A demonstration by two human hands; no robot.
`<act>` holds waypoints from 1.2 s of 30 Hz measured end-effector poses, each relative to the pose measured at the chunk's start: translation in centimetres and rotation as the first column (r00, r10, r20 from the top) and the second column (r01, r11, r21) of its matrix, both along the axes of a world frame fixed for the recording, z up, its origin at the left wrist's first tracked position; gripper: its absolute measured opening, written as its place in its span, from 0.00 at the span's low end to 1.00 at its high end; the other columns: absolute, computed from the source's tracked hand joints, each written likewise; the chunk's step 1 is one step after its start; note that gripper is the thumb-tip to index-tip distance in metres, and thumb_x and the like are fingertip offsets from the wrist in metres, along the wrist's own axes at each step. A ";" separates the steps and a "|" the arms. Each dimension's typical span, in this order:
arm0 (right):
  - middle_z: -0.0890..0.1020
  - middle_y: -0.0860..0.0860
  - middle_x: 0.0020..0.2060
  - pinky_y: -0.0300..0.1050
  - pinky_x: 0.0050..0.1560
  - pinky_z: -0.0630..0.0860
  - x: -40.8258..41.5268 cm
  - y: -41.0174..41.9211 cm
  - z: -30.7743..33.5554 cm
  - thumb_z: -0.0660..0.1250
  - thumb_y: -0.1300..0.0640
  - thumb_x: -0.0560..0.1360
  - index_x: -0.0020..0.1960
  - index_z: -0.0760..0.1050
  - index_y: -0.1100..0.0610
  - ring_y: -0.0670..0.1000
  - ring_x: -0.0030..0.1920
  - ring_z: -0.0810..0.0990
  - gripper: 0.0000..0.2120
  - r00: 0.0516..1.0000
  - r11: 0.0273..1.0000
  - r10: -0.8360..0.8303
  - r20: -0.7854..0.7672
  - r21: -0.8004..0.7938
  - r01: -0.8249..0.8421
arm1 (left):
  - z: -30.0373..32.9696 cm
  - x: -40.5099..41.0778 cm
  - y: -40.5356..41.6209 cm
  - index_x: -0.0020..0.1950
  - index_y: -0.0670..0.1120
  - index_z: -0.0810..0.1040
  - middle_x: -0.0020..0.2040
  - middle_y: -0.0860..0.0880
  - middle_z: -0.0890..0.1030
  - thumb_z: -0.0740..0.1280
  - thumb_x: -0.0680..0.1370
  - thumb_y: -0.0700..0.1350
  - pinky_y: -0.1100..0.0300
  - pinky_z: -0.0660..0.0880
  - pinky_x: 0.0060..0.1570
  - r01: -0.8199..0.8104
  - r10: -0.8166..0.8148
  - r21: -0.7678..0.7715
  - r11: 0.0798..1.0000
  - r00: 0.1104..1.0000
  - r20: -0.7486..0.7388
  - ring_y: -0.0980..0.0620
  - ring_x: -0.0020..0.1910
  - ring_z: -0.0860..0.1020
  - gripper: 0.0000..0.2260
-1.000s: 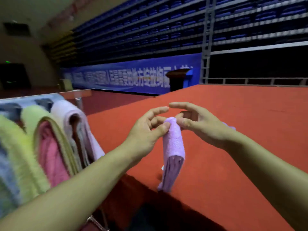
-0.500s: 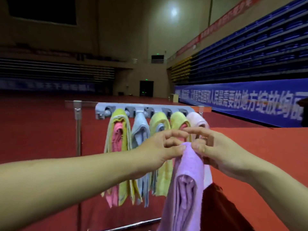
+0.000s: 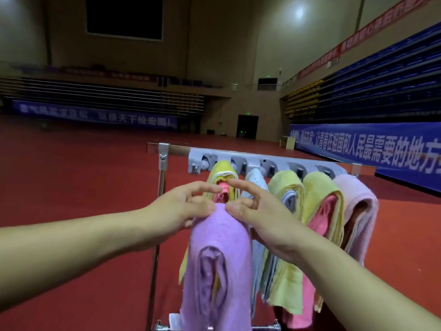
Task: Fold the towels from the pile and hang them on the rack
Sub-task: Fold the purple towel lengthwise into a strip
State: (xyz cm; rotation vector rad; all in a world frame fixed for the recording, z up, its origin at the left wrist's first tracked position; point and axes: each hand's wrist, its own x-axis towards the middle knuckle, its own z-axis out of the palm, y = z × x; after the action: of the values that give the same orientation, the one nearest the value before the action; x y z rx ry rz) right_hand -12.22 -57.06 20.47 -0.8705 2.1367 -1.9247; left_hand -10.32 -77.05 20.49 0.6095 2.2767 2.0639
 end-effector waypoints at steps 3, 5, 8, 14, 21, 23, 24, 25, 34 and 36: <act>0.80 0.52 0.40 0.40 0.37 0.74 -0.9 0.1 -0.5 0.71 0.59 0.74 0.68 0.71 0.47 0.48 0.41 0.80 0.24 1.000 1.000 -0.014 0.004 -0.027 0.014 | -0.2 -0.9 0.1 0.63 0.48 0.75 0.39 0.49 0.82 0.72 0.75 0.38 0.68 0.71 0.33 -0.007 0.006 -0.041 0.999 1.000 -0.024 0.58 0.33 0.77 0.17; 0.81 0.51 0.39 0.42 0.38 0.74 -1.3 0.9 -0.6 0.72 0.56 0.71 0.68 0.71 0.47 0.47 0.41 0.80 0.26 0.999 0.998 -0.042 -0.019 -0.050 0.041 | -0.5 -1.2 0.9 0.63 0.48 0.74 0.38 0.51 0.81 0.71 0.76 0.39 0.69 0.71 0.35 -0.015 0.011 -0.064 0.998 0.998 -0.060 0.60 0.32 0.76 0.16; 0.80 0.51 0.36 0.41 0.36 0.72 -1.9 2.3 -0.2 0.71 0.58 0.72 0.67 0.72 0.47 0.47 0.37 0.78 0.24 0.996 0.986 -0.085 -0.025 -0.145 0.080 | -0.3 -1.8 2.8 0.62 0.51 0.75 0.38 0.53 0.81 0.71 0.73 0.45 0.68 0.71 0.38 -0.013 0.007 -0.073 0.997 0.996 -0.090 0.61 0.35 0.77 0.18; 0.82 0.53 0.35 0.39 0.36 0.78 -2.3 5.0 0.6 0.65 0.64 0.77 0.66 0.74 0.53 0.48 0.35 0.81 0.18 0.992 0.937 -0.127 0.012 -0.327 0.124 | 0.2 -3.2 8.6 0.61 0.53 0.74 0.44 0.51 0.80 0.64 0.82 0.42 0.58 0.74 0.45 -0.032 0.033 0.007 0.999 0.988 -0.149 0.54 0.43 0.78 0.10; 0.85 0.58 0.49 0.44 0.40 0.80 -6.0 4.0 3.5 0.67 0.57 0.79 0.62 0.77 0.48 0.52 0.43 0.84 0.12 0.950 0.868 -0.300 0.089 -0.388 0.311 | 4.2 -6.4 11.2 0.63 0.50 0.73 0.46 0.48 0.82 0.63 0.79 0.37 0.56 0.77 0.44 -0.208 0.216 0.176 0.962 0.976 -0.029 0.52 0.39 0.79 0.15; 0.84 0.57 0.52 0.47 0.44 0.81 -7.3 3.3 4.5 0.68 0.57 0.78 0.59 0.77 0.49 0.53 0.45 0.84 0.11 0.949 0.840 -0.290 0.127 -0.440 0.316 | 5.9 -7.7 11.0 0.66 0.49 0.72 0.56 0.46 0.81 0.64 0.79 0.38 0.53 0.78 0.55 -0.271 0.279 0.110 0.956 0.959 -0.059 0.50 0.51 0.80 0.16; 0.84 0.57 0.54 0.49 0.47 0.81 -7.9 3.0 4.9 0.68 0.57 0.78 0.58 0.77 0.50 0.54 0.47 0.84 0.09 0.950 0.826 -0.279 0.142 -0.469 0.312 | 6.7 -8.2 10.8 0.66 0.48 0.73 0.58 0.46 0.80 0.63 0.79 0.37 0.52 0.78 0.58 -0.295 0.300 0.065 0.953 0.950 -0.086 0.49 0.55 0.80 0.16; 0.83 0.57 0.54 0.51 0.50 0.81 -8.6 2.8 5.2 0.68 0.58 0.78 0.57 0.77 0.50 0.54 0.49 0.84 0.09 0.951 0.816 -0.275 0.142 -0.489 0.309 | 7.3 -8.7 10.5 0.66 0.48 0.73 0.59 0.46 0.79 0.63 0.79 0.37 0.52 0.78 0.56 -0.304 0.303 0.008 0.953 0.946 -0.119 0.49 0.54 0.80 0.16; 0.73 0.40 0.23 0.32 0.27 0.67 -10.9 5.9 3.5 0.69 0.56 0.78 0.65 0.73 0.52 0.39 0.24 0.70 0.16 0.877 0.895 -0.445 -0.180 -0.056 0.443 | 7.2 -11.7 8.6 0.65 0.48 0.71 0.43 0.50 0.76 0.63 0.80 0.43 0.64 0.68 0.27 -0.281 0.167 -0.509 0.813 0.952 -0.258 0.55 0.33 0.72 0.14; 0.74 0.41 0.26 0.34 0.30 0.68 -11.6 5.6 4.0 0.69 0.56 0.78 0.65 0.73 0.51 0.41 0.27 0.71 0.16 0.854 0.879 -0.466 -0.233 -0.010 0.477 | 7.3 -12.3 8.7 0.65 0.49 0.71 0.46 0.49 0.76 0.62 0.80 0.43 0.62 0.71 0.28 -0.302 0.178 -0.547 0.781 0.946 -0.270 0.54 0.36 0.74 0.13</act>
State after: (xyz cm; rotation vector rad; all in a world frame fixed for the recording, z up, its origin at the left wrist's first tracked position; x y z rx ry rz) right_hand -23.86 -51.45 24.47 -0.6200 2.7359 -2.0487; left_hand -22.65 -68.35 27.77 0.5198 3.0396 1.2613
